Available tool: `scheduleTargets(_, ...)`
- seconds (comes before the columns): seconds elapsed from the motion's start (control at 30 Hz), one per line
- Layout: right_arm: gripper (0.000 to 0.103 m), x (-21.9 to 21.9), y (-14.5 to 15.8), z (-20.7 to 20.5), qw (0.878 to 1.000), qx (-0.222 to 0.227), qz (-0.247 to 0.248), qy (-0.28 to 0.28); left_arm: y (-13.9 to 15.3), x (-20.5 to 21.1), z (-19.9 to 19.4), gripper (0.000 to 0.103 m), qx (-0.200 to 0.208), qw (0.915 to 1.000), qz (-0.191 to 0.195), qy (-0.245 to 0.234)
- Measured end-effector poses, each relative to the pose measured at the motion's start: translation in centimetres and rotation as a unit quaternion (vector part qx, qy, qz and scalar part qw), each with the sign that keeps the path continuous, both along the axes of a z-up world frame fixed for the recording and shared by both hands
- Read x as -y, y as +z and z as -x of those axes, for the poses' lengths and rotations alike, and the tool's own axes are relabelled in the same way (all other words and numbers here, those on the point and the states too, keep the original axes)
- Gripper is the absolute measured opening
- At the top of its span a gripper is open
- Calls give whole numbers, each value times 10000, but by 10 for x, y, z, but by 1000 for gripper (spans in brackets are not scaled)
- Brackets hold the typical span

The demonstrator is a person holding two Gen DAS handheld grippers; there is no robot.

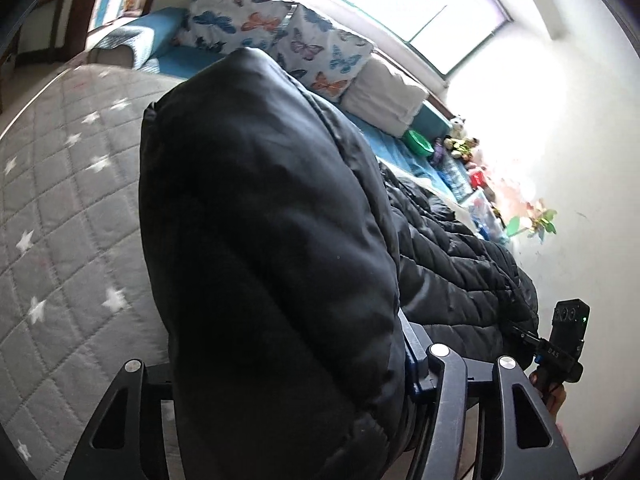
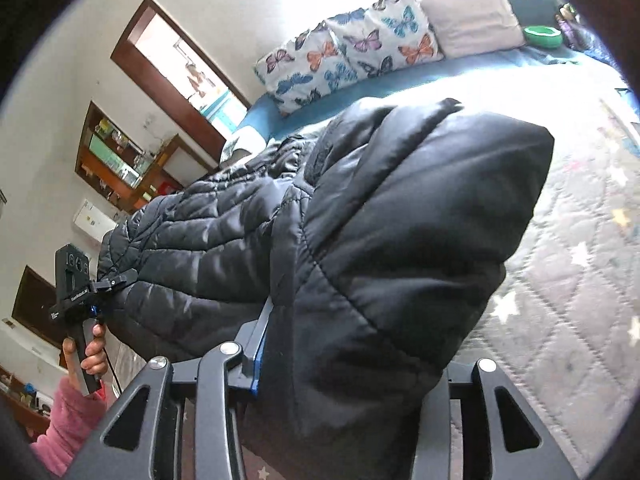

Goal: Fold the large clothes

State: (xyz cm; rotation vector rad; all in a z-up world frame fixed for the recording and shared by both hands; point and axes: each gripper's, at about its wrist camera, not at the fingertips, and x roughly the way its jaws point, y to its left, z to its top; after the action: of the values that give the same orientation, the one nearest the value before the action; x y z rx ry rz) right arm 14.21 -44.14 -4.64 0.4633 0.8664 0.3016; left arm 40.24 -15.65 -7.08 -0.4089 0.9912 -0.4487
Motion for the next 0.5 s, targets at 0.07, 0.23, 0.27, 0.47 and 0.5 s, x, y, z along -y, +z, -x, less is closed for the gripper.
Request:
scheduleTargets(0.07,44,12,5,8,9999,58,62,-114,10,26,-11,63,25,9999,31,-131)
scheduleTargets(0.23,43,52,28,29,9981,234,301,-487,36,109,-31,62,85,9984,134,-534)
scheduleTargets(0.27,43,62,33,33,9973,270,375,-565,28,133,-31,62,60,9979,194,-612)
scheduleTargets(0.47,43,113,51,45,9913,382,785,-980,26,273,-77,62,-49,9937,495,-1004)
scheduleTargets(0.5,43,118,50,45,9907,368,834,-1008,21,290,-78,62,-74,9931,521,-1049)
